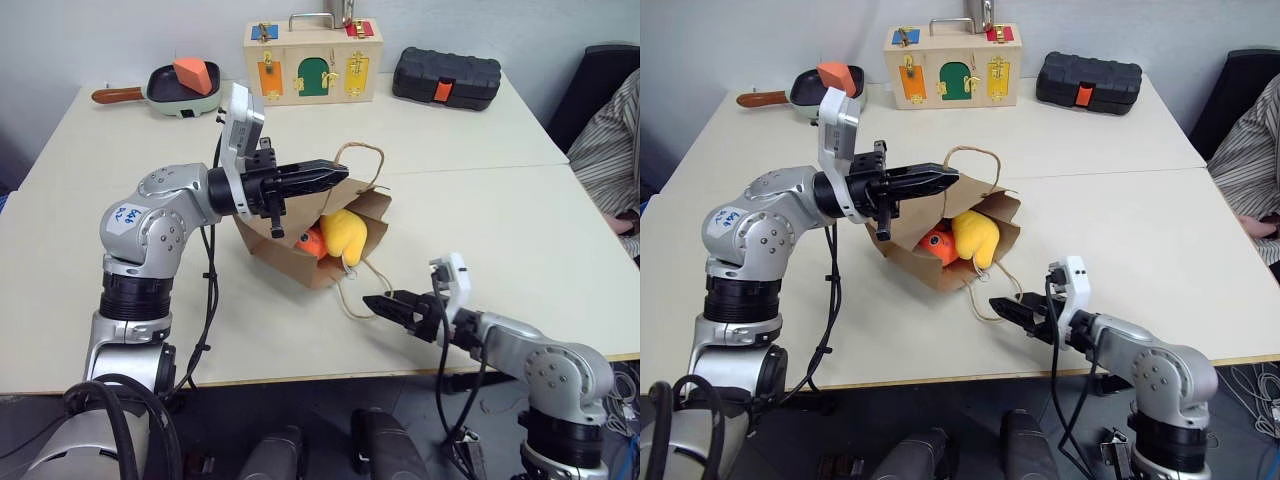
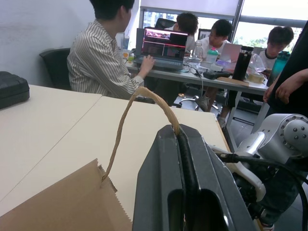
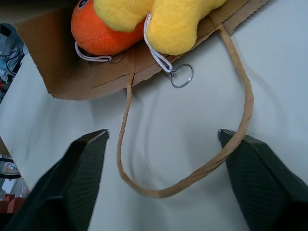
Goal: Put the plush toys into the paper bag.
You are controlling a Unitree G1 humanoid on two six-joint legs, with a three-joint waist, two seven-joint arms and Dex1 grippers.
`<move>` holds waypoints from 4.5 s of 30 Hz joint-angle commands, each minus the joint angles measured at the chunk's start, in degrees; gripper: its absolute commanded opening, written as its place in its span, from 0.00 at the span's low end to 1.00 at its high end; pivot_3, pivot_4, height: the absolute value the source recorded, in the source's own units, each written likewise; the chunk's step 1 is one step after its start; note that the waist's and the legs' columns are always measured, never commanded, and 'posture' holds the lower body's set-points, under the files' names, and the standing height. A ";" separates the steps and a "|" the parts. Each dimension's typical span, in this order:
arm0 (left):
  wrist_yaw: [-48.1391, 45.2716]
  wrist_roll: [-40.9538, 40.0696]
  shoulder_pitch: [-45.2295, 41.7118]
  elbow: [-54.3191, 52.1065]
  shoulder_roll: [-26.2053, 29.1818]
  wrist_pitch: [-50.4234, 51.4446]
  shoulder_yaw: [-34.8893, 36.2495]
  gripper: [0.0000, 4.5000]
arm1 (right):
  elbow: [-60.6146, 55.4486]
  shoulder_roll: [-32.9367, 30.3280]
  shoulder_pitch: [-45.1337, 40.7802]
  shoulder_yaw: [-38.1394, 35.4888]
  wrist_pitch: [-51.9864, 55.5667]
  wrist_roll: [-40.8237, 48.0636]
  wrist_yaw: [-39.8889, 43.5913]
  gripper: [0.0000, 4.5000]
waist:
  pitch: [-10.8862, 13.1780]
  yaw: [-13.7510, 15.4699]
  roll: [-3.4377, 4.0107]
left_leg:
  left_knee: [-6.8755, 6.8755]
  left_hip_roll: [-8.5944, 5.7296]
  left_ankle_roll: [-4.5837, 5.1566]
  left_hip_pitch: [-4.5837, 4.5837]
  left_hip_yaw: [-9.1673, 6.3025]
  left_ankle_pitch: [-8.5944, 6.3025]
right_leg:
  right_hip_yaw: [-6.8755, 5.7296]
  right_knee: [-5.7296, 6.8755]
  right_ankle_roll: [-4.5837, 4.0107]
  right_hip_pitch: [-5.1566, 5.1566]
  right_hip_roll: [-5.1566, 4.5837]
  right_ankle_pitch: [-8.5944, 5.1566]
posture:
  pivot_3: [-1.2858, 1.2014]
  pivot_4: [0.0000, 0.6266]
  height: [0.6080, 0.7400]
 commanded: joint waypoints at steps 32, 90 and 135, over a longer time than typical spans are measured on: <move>0.99 2.30 -4.87 6.17 -4.57 -6.64 0.82 0.00 | 4.15 -27.36 -20.57 -8.27 -5.64 34.53 -7.40 0.01 | 0.03 0.43 -0.04 | 0.01 0.03 0.03 -0.16 0.03 0.01 | -0.05 -0.10 0.00 -0.03 -0.06 0.00 | 0.52 0.24 1.00; -3.04 5.00 15.55 -5.94 2.36 -6.26 -4.12 1.00 | -5.11 -13.16 -6.83 23.32 -33.13 -19.02 3.38 0.01 | 0.04 1.49 -0.15 | -0.01 0.05 0.02 0.07 -0.28 0.00 | -0.39 -0.62 -0.02 0.44 0.00 0.05 | 0.52 0.24 1.00; -33.58 15.47 -2.78 28.35 -2.77 -27.91 -11.81 0.01 | -19.07 -40.54 31.13 -51.81 -20.46 20.19 38.41 0.00 | 0.08 2.32 -0.24 | -0.01 0.07 0.10 0.24 -0.45 -0.04 | -0.56 -0.91 0.01 0.92 -0.04 0.06 | 0.52 0.24 1.00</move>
